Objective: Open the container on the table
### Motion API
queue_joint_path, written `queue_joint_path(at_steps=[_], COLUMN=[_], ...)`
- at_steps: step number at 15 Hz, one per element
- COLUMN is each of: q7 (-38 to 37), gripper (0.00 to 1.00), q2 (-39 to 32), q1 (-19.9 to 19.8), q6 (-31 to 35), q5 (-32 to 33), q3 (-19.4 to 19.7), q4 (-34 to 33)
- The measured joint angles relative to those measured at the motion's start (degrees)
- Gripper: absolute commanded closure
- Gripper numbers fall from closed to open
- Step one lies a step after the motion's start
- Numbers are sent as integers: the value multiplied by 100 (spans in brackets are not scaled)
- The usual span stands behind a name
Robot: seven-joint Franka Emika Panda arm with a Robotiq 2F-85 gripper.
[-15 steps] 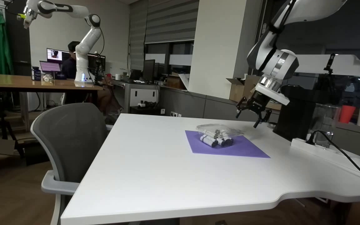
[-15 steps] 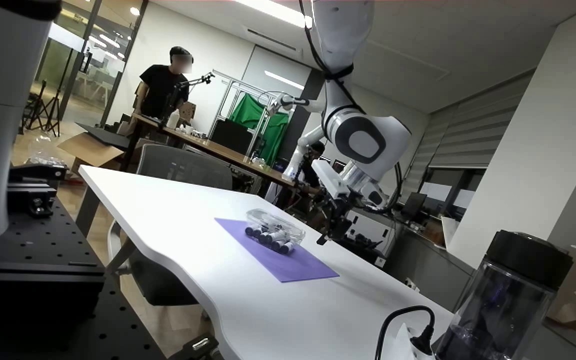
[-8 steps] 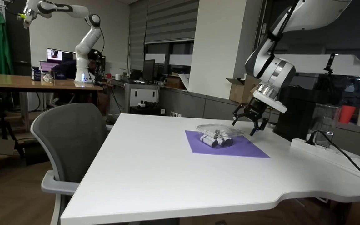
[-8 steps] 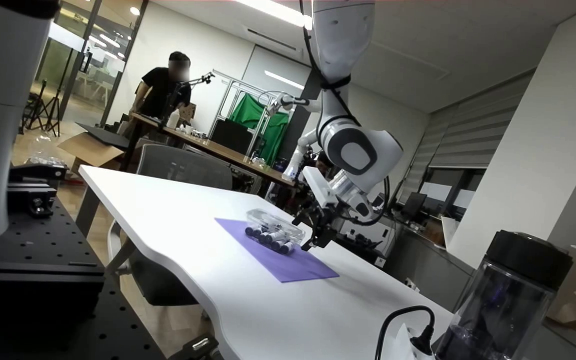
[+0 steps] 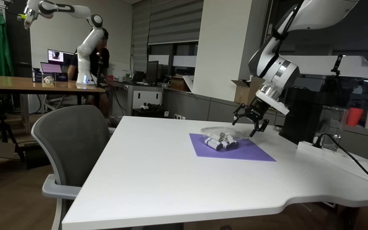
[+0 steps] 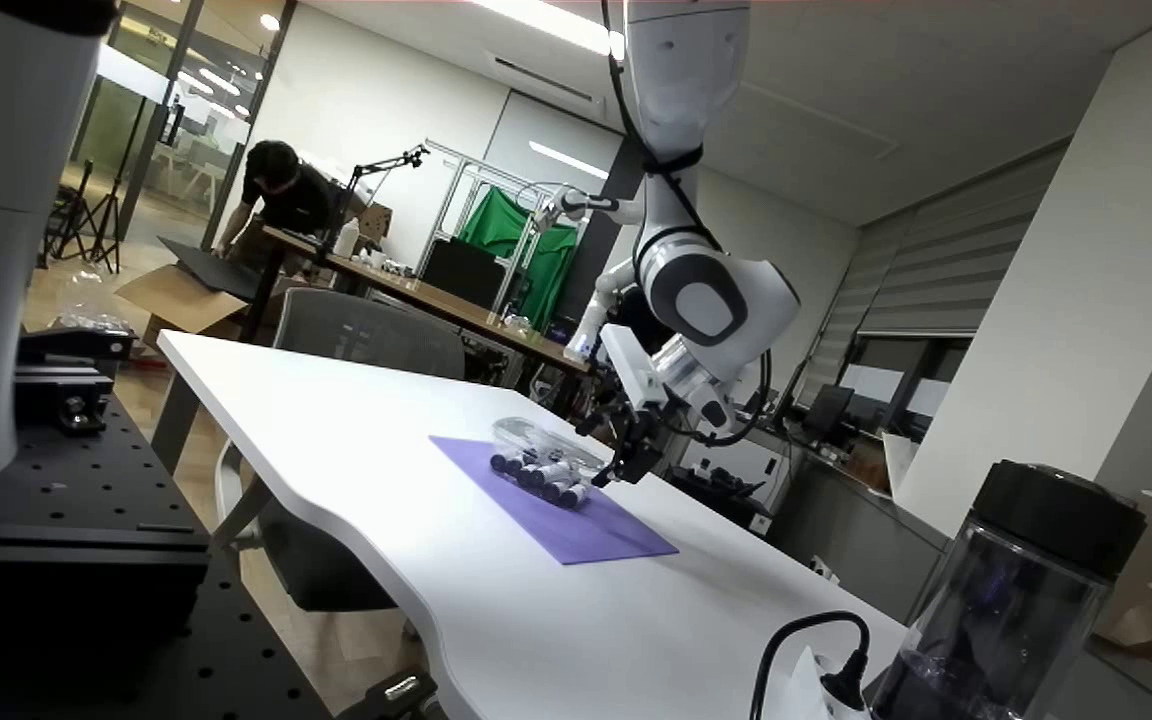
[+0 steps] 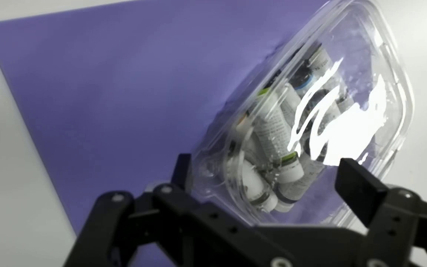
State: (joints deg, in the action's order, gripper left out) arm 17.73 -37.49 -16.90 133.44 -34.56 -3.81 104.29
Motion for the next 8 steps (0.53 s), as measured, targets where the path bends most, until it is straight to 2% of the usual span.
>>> queue_joint_path(at_steps=[8], q7=[459], gripper=[0], q2=[79], q1=[-107], q6=[-17], q5=[-843], q3=[-123], q4=[-2])
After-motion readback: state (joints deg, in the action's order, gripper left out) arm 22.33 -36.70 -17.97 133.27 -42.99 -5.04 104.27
